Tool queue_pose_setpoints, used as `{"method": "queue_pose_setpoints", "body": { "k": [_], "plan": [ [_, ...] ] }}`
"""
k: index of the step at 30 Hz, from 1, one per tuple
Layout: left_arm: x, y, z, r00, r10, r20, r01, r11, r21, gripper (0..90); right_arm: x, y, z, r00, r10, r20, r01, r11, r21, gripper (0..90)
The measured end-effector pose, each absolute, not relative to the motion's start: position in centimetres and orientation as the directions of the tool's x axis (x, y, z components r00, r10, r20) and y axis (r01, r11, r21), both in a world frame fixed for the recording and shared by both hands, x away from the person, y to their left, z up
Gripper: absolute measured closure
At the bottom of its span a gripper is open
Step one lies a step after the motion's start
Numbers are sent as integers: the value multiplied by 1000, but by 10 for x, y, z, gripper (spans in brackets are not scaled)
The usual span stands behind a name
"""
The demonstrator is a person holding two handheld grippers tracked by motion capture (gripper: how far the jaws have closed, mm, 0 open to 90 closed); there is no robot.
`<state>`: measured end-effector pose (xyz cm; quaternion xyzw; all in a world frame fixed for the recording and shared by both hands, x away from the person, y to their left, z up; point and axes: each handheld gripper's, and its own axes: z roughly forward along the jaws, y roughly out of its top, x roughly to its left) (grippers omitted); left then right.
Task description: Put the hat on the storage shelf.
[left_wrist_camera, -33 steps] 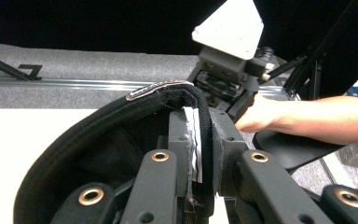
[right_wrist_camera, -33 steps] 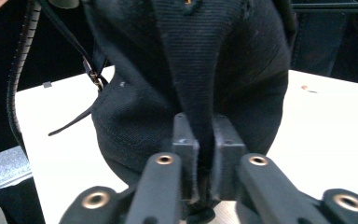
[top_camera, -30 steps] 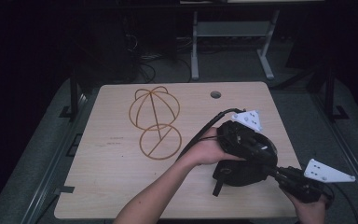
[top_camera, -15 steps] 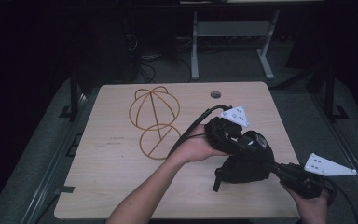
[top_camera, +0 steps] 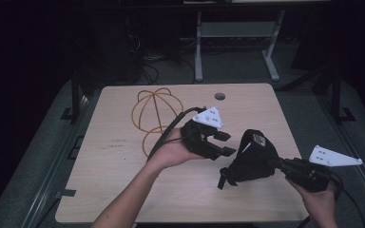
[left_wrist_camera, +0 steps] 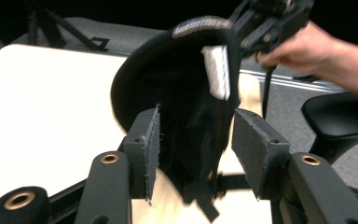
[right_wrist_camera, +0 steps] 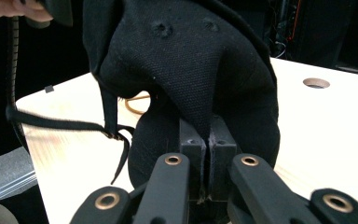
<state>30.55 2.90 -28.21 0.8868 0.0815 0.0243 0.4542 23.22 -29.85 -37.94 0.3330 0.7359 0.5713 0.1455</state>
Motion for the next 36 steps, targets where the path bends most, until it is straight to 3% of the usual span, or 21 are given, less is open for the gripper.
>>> {"method": "queue_pose_setpoints", "body": {
  "k": [17,25,36],
  "plan": [
    [294,98,-329,964,266,-25,180,-580,794,475,255,-305,-339,-753,630,191,369,164,915,874],
    [288,116,-367,952,305,-5,202,-621,758,431,260,-305,-332,-750,633,194,385,178,905,874],
    [283,134,-390,945,327,17,204,-627,752,401,268,-307,-317,-748,631,206,399,179,899,874]
  ]
}}
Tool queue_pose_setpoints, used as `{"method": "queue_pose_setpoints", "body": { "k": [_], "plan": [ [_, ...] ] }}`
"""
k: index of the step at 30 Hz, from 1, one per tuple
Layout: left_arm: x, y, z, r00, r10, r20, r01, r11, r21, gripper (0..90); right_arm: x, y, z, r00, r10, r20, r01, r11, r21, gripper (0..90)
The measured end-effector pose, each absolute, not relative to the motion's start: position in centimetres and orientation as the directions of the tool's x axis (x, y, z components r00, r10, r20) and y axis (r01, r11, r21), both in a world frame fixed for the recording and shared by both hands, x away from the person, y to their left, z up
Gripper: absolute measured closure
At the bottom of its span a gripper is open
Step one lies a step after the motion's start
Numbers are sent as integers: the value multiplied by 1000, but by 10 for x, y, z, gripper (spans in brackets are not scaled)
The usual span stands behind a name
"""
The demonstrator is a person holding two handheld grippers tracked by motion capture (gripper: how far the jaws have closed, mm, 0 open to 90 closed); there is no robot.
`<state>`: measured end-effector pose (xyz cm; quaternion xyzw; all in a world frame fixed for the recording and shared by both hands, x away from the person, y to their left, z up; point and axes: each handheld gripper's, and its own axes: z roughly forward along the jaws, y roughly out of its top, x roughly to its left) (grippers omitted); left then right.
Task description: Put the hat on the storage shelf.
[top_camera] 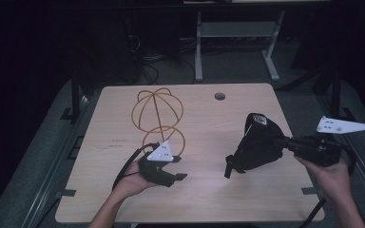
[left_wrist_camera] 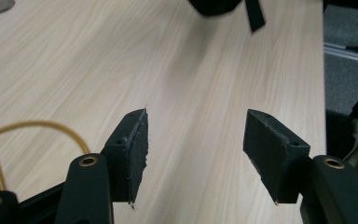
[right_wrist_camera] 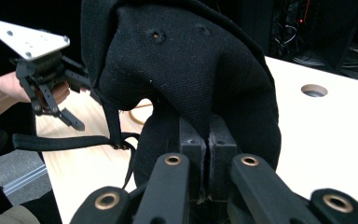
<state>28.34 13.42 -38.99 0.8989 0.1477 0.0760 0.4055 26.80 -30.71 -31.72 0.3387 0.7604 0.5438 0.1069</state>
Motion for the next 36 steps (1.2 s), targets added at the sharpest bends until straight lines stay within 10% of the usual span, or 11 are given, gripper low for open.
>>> {"method": "queue_pose_setpoints", "body": {
  "k": [36],
  "plan": [
    [281,152,-412,933,360,1,244,-635,733,382,315,-234,-238,-843,523,127,290,243,926,872]
  ]
}}
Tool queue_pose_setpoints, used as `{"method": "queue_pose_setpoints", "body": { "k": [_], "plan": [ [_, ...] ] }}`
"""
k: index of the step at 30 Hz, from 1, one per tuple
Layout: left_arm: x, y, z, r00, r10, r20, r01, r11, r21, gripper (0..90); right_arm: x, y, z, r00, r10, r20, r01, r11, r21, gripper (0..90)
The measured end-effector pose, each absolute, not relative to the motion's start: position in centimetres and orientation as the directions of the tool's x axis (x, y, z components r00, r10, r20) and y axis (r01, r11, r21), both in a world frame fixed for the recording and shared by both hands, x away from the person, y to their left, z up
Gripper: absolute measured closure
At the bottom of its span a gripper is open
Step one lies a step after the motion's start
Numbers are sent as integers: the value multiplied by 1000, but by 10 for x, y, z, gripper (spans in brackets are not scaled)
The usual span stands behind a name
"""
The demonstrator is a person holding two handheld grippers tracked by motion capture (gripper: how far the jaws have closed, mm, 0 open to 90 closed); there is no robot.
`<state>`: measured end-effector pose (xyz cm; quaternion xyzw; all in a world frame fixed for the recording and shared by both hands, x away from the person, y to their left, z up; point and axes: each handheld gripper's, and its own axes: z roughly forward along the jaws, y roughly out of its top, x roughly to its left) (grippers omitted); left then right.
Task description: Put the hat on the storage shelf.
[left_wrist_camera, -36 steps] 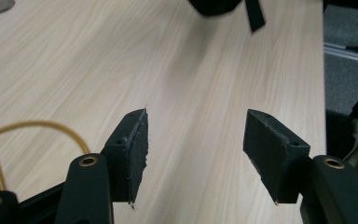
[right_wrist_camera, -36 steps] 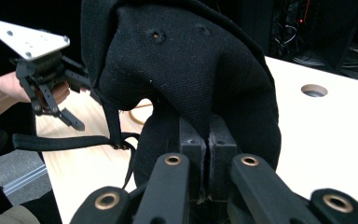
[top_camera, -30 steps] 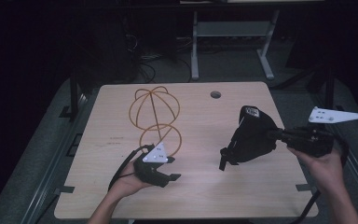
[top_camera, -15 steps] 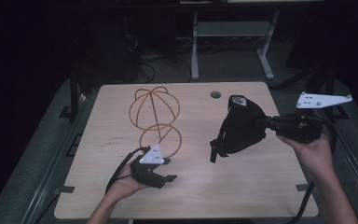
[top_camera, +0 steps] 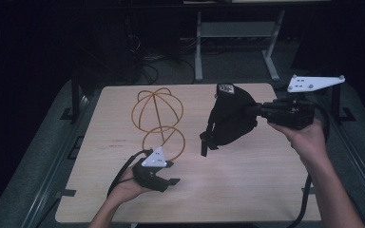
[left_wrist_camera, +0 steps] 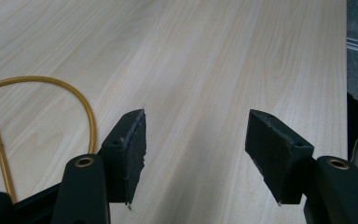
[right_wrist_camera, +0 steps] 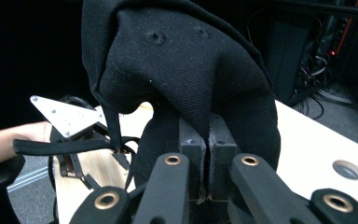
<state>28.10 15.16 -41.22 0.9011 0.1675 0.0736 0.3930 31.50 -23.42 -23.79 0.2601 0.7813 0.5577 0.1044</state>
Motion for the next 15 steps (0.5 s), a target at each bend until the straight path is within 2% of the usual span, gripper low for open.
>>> {"method": "queue_pose_setpoints", "body": {
  "k": [15],
  "plan": [
    [279,149,-413,937,350,-6,242,-635,733,386,340,-178,-205,-890,450,78,229,291,929,872]
  ]
}}
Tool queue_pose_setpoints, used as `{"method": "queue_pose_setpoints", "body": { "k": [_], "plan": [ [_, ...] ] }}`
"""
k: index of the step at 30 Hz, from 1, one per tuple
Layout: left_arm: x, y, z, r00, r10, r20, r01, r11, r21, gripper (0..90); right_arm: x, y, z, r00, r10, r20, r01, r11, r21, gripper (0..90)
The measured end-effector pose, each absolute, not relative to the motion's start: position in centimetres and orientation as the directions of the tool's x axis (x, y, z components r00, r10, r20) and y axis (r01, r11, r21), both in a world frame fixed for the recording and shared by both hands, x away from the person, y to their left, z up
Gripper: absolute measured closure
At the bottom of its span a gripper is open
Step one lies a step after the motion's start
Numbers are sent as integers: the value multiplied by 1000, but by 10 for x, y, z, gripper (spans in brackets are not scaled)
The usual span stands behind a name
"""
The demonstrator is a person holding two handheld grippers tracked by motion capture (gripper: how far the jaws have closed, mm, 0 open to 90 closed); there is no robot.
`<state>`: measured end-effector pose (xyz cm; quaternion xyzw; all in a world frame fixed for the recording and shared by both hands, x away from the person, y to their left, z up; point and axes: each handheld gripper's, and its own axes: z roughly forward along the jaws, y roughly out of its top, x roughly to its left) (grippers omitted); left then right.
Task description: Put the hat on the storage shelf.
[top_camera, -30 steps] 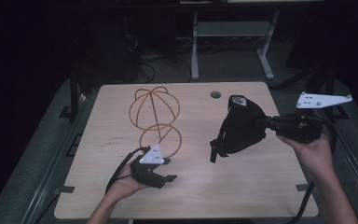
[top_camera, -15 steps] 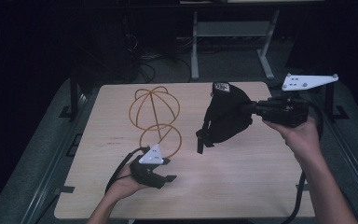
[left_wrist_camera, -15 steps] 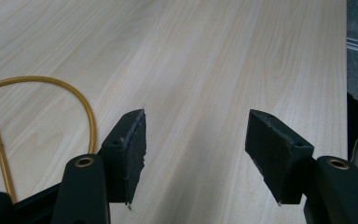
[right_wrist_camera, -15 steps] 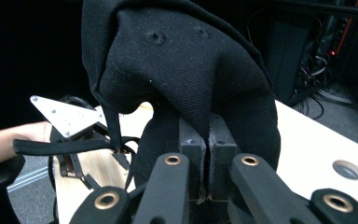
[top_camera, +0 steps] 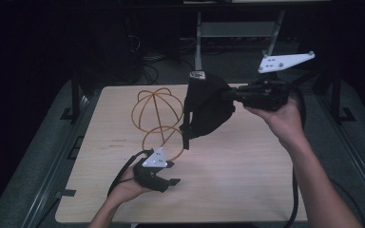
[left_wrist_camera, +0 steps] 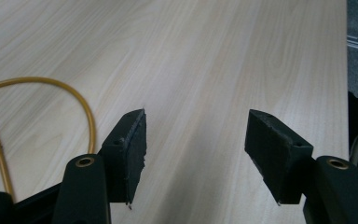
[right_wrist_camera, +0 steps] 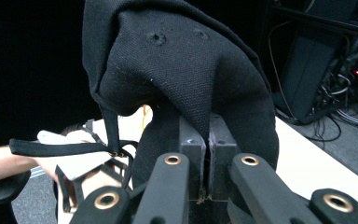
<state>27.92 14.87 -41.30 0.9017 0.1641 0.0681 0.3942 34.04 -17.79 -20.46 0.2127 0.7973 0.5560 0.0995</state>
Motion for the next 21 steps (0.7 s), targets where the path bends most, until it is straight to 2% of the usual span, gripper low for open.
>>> {"method": "queue_pose_setpoints", "body": {
  "k": [14,21],
  "plan": [
    [275,144,-414,951,310,21,199,-660,724,378,372,-111,-192,-910,399,109,253,329,910,871],
    [273,141,-416,952,305,15,199,-660,725,377,380,-89,-183,-923,377,77,224,363,905,871]
  ]
}}
